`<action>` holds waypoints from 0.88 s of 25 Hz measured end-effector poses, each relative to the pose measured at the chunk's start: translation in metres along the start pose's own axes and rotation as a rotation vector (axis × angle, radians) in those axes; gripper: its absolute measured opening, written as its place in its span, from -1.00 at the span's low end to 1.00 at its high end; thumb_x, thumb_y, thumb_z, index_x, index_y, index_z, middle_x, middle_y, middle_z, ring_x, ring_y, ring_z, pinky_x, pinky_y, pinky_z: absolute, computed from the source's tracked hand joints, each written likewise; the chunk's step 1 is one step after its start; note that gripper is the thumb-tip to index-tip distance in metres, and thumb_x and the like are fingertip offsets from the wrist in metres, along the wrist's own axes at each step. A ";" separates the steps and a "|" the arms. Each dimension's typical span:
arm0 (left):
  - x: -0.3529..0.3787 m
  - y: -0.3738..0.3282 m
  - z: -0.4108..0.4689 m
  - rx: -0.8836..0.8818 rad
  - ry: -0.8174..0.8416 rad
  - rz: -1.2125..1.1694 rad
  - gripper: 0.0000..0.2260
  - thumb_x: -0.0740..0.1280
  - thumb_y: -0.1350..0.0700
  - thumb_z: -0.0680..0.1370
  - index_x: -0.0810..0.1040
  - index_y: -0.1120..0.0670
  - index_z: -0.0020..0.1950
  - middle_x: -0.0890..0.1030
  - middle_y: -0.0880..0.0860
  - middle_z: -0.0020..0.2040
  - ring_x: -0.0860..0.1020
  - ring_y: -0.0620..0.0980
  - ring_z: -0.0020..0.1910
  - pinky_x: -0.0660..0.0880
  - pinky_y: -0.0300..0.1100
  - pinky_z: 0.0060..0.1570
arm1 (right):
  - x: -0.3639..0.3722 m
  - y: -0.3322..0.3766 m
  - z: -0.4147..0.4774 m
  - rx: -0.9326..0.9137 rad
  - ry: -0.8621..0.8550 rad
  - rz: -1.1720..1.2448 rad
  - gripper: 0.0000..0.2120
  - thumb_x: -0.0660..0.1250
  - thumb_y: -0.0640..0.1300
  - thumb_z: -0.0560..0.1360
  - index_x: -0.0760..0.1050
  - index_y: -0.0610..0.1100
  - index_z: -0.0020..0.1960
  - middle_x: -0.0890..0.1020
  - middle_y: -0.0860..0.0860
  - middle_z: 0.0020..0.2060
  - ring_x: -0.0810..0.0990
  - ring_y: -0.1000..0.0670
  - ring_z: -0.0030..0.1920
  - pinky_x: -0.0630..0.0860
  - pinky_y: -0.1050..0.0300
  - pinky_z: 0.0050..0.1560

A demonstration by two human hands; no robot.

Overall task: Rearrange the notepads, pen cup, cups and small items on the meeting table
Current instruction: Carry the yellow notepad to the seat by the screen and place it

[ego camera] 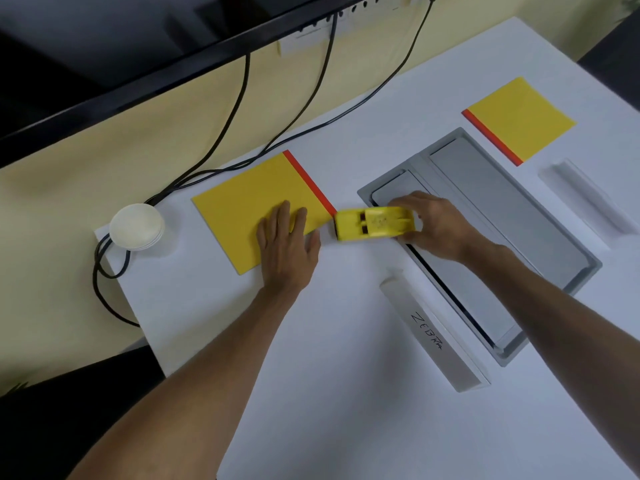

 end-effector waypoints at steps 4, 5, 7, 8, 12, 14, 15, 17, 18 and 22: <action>0.011 0.000 -0.005 0.006 -0.030 0.081 -0.54 0.10 -0.11 0.65 0.40 0.09 0.46 0.38 0.20 0.49 0.30 0.18 0.50 0.16 0.14 0.48 | 0.000 -0.006 0.033 0.147 -0.163 0.051 -0.53 0.57 0.00 0.37 0.59 -0.12 0.23 0.63 -0.16 0.03 0.60 -0.19 0.01 0.52 0.00 0.00; 0.011 0.000 -0.005 0.005 -0.038 0.087 -0.54 0.09 -0.11 0.65 0.40 0.09 0.47 0.38 0.20 0.49 0.30 0.18 0.50 0.16 0.14 0.48 | 0.006 -0.004 0.046 0.192 -0.179 0.047 -0.52 0.54 0.07 0.38 0.58 -0.11 0.22 0.63 -0.14 0.03 0.58 -0.17 0.01 0.52 -0.01 0.01; 0.011 -0.001 -0.004 0.001 -0.047 0.107 -0.53 0.07 -0.11 0.65 0.39 0.09 0.47 0.38 0.20 0.49 0.29 0.17 0.50 0.16 0.14 0.48 | 0.020 0.005 0.073 0.252 -0.193 0.054 -0.47 0.48 0.17 0.39 0.56 -0.11 0.23 0.61 -0.12 0.04 0.57 -0.15 0.01 0.51 -0.02 -0.02; 0.011 -0.001 -0.004 -0.003 -0.050 0.111 -0.53 0.07 -0.11 0.64 0.39 0.09 0.47 0.38 0.19 0.49 0.28 0.17 0.51 0.15 0.14 0.48 | 0.026 0.010 0.086 0.267 -0.205 0.063 -0.47 0.46 0.19 0.40 0.55 -0.12 0.23 0.60 -0.11 0.04 0.56 -0.14 0.01 0.50 -0.01 -0.05; 0.012 0.000 -0.004 -0.013 -0.060 0.114 -0.52 0.07 -0.13 0.64 0.40 0.08 0.47 0.37 0.19 0.50 0.28 0.16 0.52 0.16 0.14 0.48 | 0.039 0.024 0.121 0.303 -0.234 0.099 -0.50 0.44 0.16 0.42 0.53 -0.18 0.19 0.56 -0.12 0.05 0.51 -0.10 -0.02 0.50 -0.01 -0.11; 0.012 -0.001 -0.004 -0.020 -0.058 0.121 -0.52 0.06 -0.13 0.64 0.41 0.08 0.47 0.37 0.18 0.50 0.28 0.16 0.52 0.16 0.14 0.47 | 0.040 0.023 0.126 0.313 -0.250 0.096 -0.53 0.43 0.12 0.43 0.54 -0.20 0.17 0.56 -0.14 0.06 0.53 -0.14 0.00 0.48 0.00 -0.12; 0.012 -0.001 -0.003 -0.024 -0.057 0.125 -0.51 0.06 -0.13 0.64 0.40 0.07 0.47 0.37 0.18 0.50 0.27 0.16 0.52 0.16 0.14 0.48 | 0.040 0.022 0.127 0.316 -0.257 0.091 -0.54 0.43 0.11 0.44 0.54 -0.21 0.16 0.56 -0.14 0.05 0.54 -0.15 0.01 0.47 0.00 -0.13; 0.013 -0.001 -0.003 -0.024 -0.050 0.135 -0.51 0.04 -0.13 0.64 0.39 0.07 0.49 0.36 0.18 0.51 0.26 0.15 0.52 0.14 0.14 0.48 | 0.039 0.019 0.125 0.320 -0.266 0.084 -0.56 0.42 0.10 0.45 0.53 -0.22 0.14 0.55 -0.15 0.05 0.53 -0.15 0.01 0.48 -0.02 -0.13; 0.013 -0.001 -0.003 -0.023 -0.045 0.139 -0.51 0.04 -0.14 0.64 0.38 0.07 0.49 0.35 0.17 0.52 0.25 0.15 0.53 0.14 0.13 0.48 | 0.039 0.019 0.125 0.315 -0.267 0.080 -0.56 0.42 0.10 0.45 0.53 -0.22 0.15 0.55 -0.15 0.05 0.53 -0.15 0.01 0.50 -0.03 -0.11; 0.013 0.000 -0.004 -0.026 -0.038 0.153 -0.50 0.02 -0.15 0.65 0.36 0.06 0.50 0.34 0.17 0.52 0.24 0.15 0.53 0.12 0.12 0.49 | 0.038 0.020 0.127 0.289 -0.261 0.082 -0.55 0.41 0.09 0.47 0.52 -0.24 0.17 0.54 -0.15 0.06 0.53 -0.14 0.01 0.47 -0.01 -0.11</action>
Point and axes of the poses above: each hand's wrist, its own z-axis towards the middle knuckle, its own x-axis out of the palm, y = z × x, the point moved 9 cm from there along z, towards the middle knuckle
